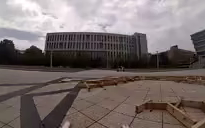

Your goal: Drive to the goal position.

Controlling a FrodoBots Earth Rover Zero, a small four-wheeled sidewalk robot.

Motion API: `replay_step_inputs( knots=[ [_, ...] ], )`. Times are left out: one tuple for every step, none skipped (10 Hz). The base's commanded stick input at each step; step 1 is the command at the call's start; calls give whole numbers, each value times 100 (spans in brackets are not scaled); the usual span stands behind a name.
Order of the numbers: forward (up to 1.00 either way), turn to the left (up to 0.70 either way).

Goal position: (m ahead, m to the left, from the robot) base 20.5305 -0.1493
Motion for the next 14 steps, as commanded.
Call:
replay_step_inputs(
  knots=[
    [6, 0],
    [6, 0],
    [6, 1],
    [6, 0],
    [6, 0],
    [6, 0],
    [6, 1],
    [6, 1],
    [6, 0],
    [6, 0],
    [6, 0],
    [6, 0],
    [6, 1],
    [6, 1]
  ],
)
